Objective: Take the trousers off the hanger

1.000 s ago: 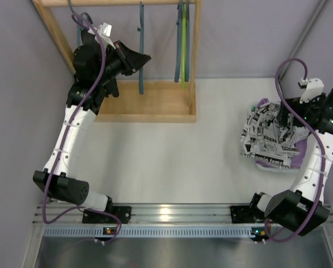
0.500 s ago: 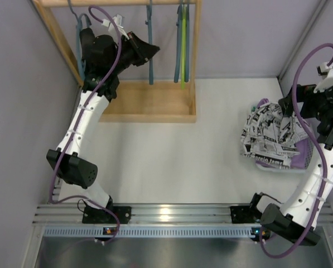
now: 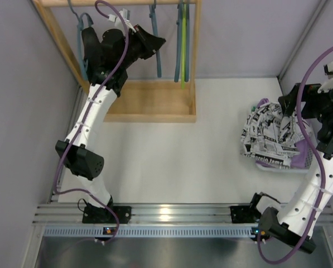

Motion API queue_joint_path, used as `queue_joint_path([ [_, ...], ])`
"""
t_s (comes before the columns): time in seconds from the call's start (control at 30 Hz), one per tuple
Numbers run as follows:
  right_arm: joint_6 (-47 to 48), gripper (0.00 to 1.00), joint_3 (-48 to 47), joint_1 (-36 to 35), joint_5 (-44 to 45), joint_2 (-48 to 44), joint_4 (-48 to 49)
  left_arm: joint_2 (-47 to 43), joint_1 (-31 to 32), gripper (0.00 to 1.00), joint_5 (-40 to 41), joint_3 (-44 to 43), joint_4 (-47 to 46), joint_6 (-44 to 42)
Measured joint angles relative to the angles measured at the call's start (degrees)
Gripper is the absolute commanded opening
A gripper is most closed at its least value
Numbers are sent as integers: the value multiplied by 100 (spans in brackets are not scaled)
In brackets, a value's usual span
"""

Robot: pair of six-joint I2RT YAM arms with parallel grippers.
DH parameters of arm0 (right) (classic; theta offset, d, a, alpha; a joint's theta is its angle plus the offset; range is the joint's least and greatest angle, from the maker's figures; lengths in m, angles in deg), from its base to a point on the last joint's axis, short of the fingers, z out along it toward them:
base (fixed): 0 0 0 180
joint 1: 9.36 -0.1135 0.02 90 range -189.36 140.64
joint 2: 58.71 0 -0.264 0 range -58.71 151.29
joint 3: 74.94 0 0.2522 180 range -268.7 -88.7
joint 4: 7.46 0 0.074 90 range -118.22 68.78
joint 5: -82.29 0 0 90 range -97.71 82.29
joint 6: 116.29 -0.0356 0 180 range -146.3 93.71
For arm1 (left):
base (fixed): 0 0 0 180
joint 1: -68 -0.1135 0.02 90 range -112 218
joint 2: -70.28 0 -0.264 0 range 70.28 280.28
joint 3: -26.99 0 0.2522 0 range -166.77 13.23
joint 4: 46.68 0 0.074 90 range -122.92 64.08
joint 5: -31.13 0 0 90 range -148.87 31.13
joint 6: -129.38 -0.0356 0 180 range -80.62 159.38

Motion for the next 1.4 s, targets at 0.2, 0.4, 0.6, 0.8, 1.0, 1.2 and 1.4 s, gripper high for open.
queue_joint_path([
  [0.2,-66,99,-46,0,-15,-7,-39,282,66,0,103,-173,11,11],
  [0.4,-116,99,-74,0,-37,-4,-61,400,175,0,127,-190,-11,9],
  [0.6,-127,99,-74,0,-39,-7,-81,507,378,0,232,-330,-7,-46],
  [0.8,-98,99,-74,0,-35,-44,-94,662,649,1,295,-444,-72,-192],
  [1.0,-101,100,-74,0,-42,-109,-103,656,774,30,391,-420,-70,-369],
  [1.2,-103,99,-74,0,-74,-149,-103,398,809,43,603,-111,83,-702],
  [1.4,-105,99,-63,0,-146,-219,-103,-227,787,54,835,181,249,-1064],
])
